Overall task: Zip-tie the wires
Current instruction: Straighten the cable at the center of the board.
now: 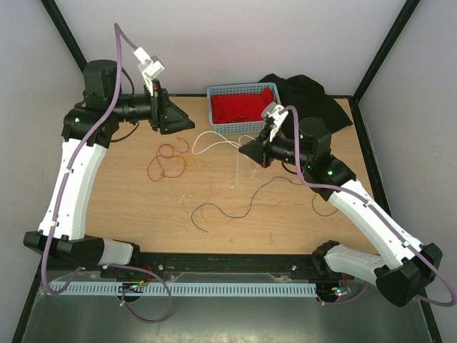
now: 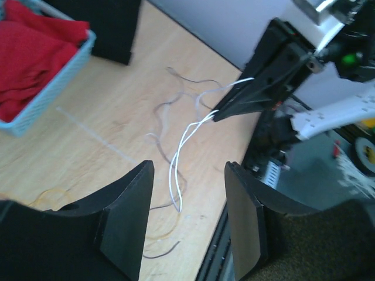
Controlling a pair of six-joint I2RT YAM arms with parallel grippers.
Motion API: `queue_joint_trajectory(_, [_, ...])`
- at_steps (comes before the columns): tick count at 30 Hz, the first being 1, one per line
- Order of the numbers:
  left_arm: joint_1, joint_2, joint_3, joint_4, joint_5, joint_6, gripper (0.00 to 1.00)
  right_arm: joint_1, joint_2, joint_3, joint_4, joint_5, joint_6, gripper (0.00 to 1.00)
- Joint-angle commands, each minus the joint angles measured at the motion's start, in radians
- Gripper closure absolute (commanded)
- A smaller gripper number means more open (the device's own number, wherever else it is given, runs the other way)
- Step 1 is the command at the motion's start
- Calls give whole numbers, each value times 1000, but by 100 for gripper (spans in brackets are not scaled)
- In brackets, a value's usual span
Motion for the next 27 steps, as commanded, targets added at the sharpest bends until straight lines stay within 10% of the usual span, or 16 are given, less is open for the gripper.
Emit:
queue_joint_trajectory(1, [6, 43, 7, 23, 291, -17, 47, 1, -36, 40, -40, -106, -57, 100])
queue_joint_trajectory(22, [-149, 125, -140, 23, 292, 17, 58, 1, -38, 52, -23, -152, -28, 100])
queue_joint_trajectory(27, [-149, 121, -150, 23, 261, 20, 90, 1, -42, 42, -19, -145, -31, 100])
